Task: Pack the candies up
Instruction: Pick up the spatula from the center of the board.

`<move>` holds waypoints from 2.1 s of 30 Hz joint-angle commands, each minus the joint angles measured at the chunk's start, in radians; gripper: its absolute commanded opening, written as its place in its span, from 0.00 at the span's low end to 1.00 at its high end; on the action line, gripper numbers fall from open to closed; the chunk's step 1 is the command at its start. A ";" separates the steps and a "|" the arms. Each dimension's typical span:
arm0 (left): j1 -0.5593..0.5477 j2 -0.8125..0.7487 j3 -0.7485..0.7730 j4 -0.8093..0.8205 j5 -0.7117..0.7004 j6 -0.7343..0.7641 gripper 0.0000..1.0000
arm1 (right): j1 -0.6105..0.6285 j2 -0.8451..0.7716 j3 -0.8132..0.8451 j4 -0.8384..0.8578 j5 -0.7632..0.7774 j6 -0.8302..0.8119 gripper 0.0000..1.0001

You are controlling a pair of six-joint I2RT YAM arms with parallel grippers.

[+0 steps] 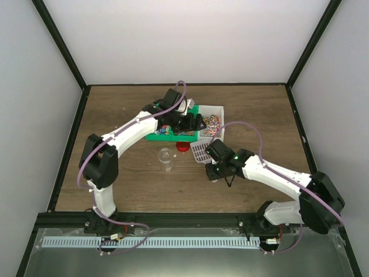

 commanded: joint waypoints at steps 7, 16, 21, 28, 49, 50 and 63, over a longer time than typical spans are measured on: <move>0.007 0.078 0.089 0.007 0.130 0.036 0.87 | 0.007 -0.095 0.090 -0.079 -0.009 0.007 0.19; 0.007 0.168 0.206 -0.113 0.250 0.135 0.71 | 0.008 -0.130 0.152 -0.121 0.002 -0.018 0.20; 0.007 0.161 0.196 -0.147 0.262 0.165 0.64 | 0.007 -0.132 0.142 -0.139 0.022 -0.015 0.20; 0.021 0.127 0.172 -0.135 0.280 0.165 0.79 | 0.005 -0.133 0.149 -0.147 0.033 -0.012 0.18; 0.031 0.066 0.053 -0.072 0.316 0.141 0.14 | -0.015 -0.133 0.192 -0.144 -0.017 -0.026 0.17; 0.031 0.064 0.048 -0.068 0.317 0.140 0.10 | -0.015 -0.136 0.192 -0.143 -0.020 -0.022 0.18; 0.079 0.028 -0.044 0.159 0.428 0.092 0.04 | -0.194 -0.265 0.197 -0.098 -0.094 0.090 0.78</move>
